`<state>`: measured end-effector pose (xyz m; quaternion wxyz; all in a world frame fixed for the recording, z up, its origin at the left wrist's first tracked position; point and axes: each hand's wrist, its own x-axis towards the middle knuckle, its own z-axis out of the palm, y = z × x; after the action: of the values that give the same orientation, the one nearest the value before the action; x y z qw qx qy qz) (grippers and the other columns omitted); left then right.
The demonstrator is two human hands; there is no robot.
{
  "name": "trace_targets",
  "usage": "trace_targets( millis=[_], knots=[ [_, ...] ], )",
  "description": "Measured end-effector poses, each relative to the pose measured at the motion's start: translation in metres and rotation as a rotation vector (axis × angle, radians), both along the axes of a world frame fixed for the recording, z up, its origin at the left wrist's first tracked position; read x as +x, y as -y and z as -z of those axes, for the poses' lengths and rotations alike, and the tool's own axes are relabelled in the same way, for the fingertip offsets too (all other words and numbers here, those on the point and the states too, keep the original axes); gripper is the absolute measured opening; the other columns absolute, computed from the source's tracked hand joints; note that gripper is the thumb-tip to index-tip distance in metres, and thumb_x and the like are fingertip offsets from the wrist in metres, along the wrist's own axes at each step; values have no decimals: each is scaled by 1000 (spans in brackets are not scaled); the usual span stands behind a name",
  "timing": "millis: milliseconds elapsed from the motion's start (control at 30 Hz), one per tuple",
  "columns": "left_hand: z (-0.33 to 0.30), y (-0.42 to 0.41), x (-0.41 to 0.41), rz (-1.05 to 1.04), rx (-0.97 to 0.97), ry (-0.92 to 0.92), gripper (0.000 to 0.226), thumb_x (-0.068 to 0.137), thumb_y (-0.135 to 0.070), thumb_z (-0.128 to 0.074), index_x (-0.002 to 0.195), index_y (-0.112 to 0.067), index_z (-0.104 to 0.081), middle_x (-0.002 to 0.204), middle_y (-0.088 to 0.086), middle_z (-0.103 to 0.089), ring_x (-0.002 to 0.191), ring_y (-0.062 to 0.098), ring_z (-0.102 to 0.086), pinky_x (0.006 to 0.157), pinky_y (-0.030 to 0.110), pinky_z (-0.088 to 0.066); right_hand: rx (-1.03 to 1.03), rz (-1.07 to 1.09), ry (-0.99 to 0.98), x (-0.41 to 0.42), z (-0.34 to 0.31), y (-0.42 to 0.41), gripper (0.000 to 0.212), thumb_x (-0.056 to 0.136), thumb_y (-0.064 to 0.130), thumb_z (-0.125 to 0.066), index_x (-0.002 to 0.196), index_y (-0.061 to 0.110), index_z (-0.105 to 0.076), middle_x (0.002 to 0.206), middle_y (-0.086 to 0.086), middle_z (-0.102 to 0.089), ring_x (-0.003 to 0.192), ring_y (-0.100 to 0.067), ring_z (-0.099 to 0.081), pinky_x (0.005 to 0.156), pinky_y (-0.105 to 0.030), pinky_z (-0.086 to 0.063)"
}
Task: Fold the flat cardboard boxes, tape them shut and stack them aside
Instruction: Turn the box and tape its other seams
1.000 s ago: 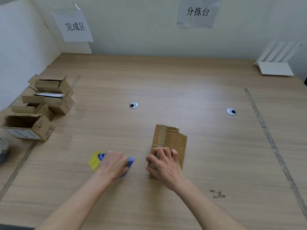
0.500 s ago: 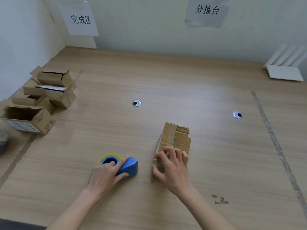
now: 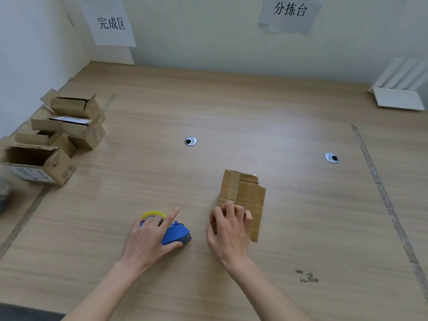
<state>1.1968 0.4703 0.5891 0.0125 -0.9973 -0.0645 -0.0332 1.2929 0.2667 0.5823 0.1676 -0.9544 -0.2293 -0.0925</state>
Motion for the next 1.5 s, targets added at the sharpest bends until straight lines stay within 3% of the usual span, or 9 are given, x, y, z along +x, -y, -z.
trace_targets(
  millis=[267, 467, 567, 767, 867, 967, 1100, 1267, 1500],
  knots=[
    [-27, 32, 29, -49, -283, 63, 79, 86, -74, -31, 148, -28, -48, 110, -10, -65, 98, 15, -63, 81, 30, -47, 106, -119, 12, 8, -19, 13, 28, 92, 58, -54, 111, 38, -62, 103, 11, -52, 102, -14, -47, 96, -36, -26],
    [-41, 68, 64, -83, -658, 8, 63, 93, -68, -45, 148, -37, -44, 136, -15, -55, 121, 4, -54, 95, 32, -49, 417, -275, -247, 29, -45, 59, 27, 100, 22, -51, 123, 31, -62, 127, 19, -50, 118, -5, -54, 100, -28, -40],
    [-44, 85, 79, -93, -798, -67, 65, 92, -70, -44, 149, -40, -40, 139, -14, -54, 122, 4, -53, 99, 38, -49, 585, -168, -258, 42, -50, 85, 42, 94, 0, -59, 126, 28, -62, 130, 16, -48, 121, -5, -54, 99, -22, -48],
    [-46, 115, 96, -166, -1124, -82, 57, 89, -72, -52, 142, -63, -35, 131, -28, -58, 116, -4, -57, 97, 27, -50, 705, 155, -656, 55, -43, 113, 29, 102, 32, -60, 130, 31, -53, 132, 9, -52, 118, -5, -54, 94, -19, -46],
    [-47, 124, 95, -142, -1167, -85, 48, 90, -63, -58, 118, -86, -28, 118, -52, -51, 109, -21, -53, 87, 14, -46, 726, 156, -662, 48, -38, 121, 28, 100, 36, -62, 128, 33, -57, 126, 16, -56, 108, -1, -59, 82, -17, -50],
    [-43, 126, 94, -147, -1160, -86, 55, 94, -52, -62, 123, -84, -27, 122, -47, -54, 116, -16, -53, 94, 20, -49, 866, 133, -803, 43, -34, 130, 28, 98, 35, -66, 126, 29, -64, 120, 12, -69, 106, -6, -66, 92, -33, -57],
    [-40, 124, 94, -170, -1176, -103, 54, 95, -50, -60, 136, -70, -32, 128, -40, -56, 120, -10, -54, 102, 33, -51, 1015, -57, -1008, 42, -25, 146, 51, 85, 20, -84, 132, 22, -63, 122, 6, -73, 107, -18, -72, 88, -29, -59],
    [-36, 120, 96, -190, -1251, -124, 51, 96, -43, -62, 133, -70, -40, 126, -31, -63, 115, 1, -63, 99, 42, -55, 920, -54, -873, 49, -17, 150, 40, 77, 0, -85, 109, 21, -74, 103, -4, -77, 98, -23, -75, 86, -36, -61],
    [-37, 121, 96, -178, -1249, -121, 50, 97, -41, -61, 131, -72, -40, 125, -31, -63, 111, 1, -65, 95, 42, -57, 940, -91, -891, 43, -19, 154, 24, 71, 21, -81, 95, 20, -77, 95, -2, -79, 93, -19, -76, 82, -27, -60]
  ],
)
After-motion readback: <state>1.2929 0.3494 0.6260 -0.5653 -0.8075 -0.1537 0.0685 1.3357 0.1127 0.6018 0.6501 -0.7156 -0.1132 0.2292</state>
